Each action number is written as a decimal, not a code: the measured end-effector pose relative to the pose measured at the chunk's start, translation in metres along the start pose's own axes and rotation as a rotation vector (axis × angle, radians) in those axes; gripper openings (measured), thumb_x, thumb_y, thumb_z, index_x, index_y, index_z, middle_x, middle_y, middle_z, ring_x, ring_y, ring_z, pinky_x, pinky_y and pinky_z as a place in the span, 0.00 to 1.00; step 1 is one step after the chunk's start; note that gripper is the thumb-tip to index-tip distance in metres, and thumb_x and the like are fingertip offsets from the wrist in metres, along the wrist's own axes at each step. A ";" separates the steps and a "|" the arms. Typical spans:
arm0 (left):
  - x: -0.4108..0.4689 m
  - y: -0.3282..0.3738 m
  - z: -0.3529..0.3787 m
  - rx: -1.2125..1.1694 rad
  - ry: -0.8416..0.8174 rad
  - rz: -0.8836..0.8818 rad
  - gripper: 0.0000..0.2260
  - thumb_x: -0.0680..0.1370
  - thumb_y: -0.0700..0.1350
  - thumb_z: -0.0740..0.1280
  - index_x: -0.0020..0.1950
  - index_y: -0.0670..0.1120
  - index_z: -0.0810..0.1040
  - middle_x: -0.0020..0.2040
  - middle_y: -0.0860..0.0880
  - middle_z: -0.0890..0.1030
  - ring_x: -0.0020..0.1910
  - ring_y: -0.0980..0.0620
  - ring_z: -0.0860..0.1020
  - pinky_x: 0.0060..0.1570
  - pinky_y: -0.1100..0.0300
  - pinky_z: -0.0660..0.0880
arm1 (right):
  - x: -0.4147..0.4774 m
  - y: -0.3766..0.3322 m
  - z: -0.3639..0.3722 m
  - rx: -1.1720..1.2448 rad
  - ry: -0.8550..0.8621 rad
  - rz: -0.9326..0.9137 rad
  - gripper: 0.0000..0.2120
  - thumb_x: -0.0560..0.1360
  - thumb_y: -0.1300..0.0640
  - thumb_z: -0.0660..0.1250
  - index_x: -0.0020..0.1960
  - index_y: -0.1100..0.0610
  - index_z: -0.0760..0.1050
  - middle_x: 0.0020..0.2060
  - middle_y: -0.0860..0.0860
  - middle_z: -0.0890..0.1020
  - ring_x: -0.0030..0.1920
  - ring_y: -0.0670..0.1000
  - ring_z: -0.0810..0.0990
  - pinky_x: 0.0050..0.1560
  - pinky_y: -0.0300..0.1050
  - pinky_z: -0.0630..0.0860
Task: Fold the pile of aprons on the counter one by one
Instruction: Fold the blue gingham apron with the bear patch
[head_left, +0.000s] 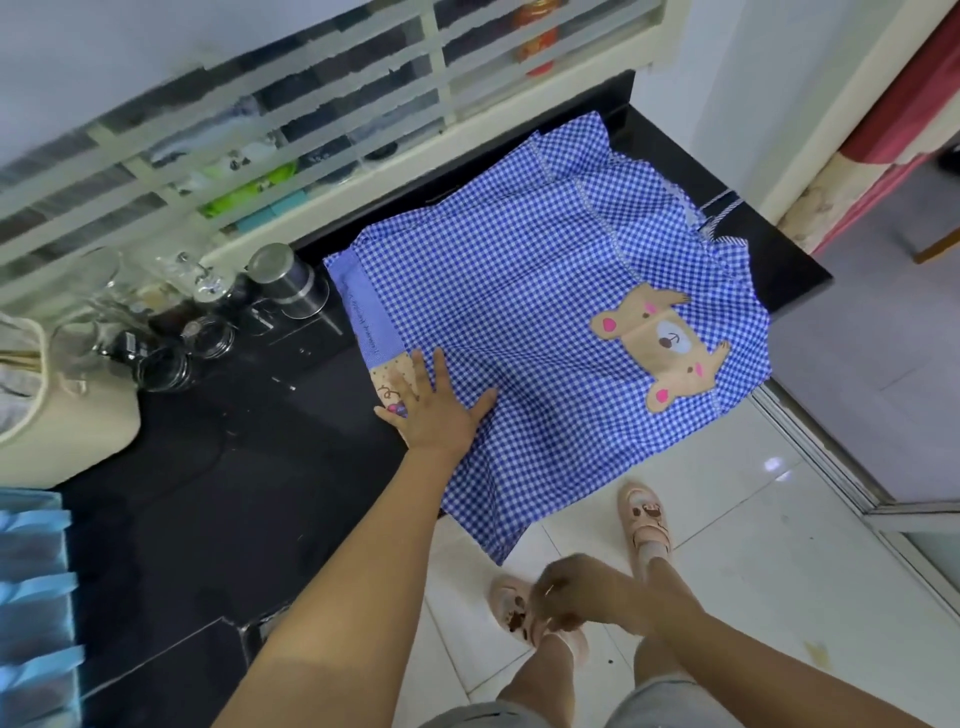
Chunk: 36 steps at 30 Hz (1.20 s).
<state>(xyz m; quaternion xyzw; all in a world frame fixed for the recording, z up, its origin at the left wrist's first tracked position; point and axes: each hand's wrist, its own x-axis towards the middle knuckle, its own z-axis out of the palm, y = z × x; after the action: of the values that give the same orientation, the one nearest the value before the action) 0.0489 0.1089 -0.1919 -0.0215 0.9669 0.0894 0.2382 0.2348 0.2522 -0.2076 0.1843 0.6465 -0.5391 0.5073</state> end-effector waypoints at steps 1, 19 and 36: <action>0.001 -0.006 -0.003 0.012 0.012 0.008 0.43 0.73 0.73 0.50 0.77 0.52 0.35 0.77 0.49 0.33 0.76 0.39 0.35 0.68 0.32 0.37 | -0.005 0.001 -0.008 0.232 -0.012 0.008 0.09 0.74 0.62 0.69 0.54 0.60 0.78 0.50 0.59 0.83 0.46 0.56 0.83 0.51 0.49 0.81; -0.038 -0.013 0.034 0.412 -0.060 0.598 0.61 0.63 0.73 0.67 0.67 0.56 0.17 0.68 0.48 0.19 0.68 0.41 0.21 0.63 0.33 0.30 | -0.026 0.002 -0.162 0.877 1.271 -0.194 0.13 0.72 0.57 0.73 0.36 0.56 0.69 0.35 0.59 0.73 0.34 0.50 0.71 0.40 0.48 0.71; -0.018 -0.045 -0.034 -1.096 0.054 -0.505 0.24 0.74 0.40 0.72 0.66 0.39 0.66 0.55 0.44 0.77 0.50 0.46 0.78 0.51 0.52 0.76 | 0.027 -0.077 -0.196 -1.002 0.827 -0.566 0.32 0.76 0.34 0.52 0.76 0.43 0.52 0.78 0.51 0.47 0.76 0.58 0.39 0.73 0.64 0.44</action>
<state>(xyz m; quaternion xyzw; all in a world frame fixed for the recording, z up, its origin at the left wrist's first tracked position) 0.0525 0.0580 -0.1613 -0.3724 0.7505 0.5148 0.1816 0.0735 0.3904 -0.2105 -0.0568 0.9795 -0.1736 0.0846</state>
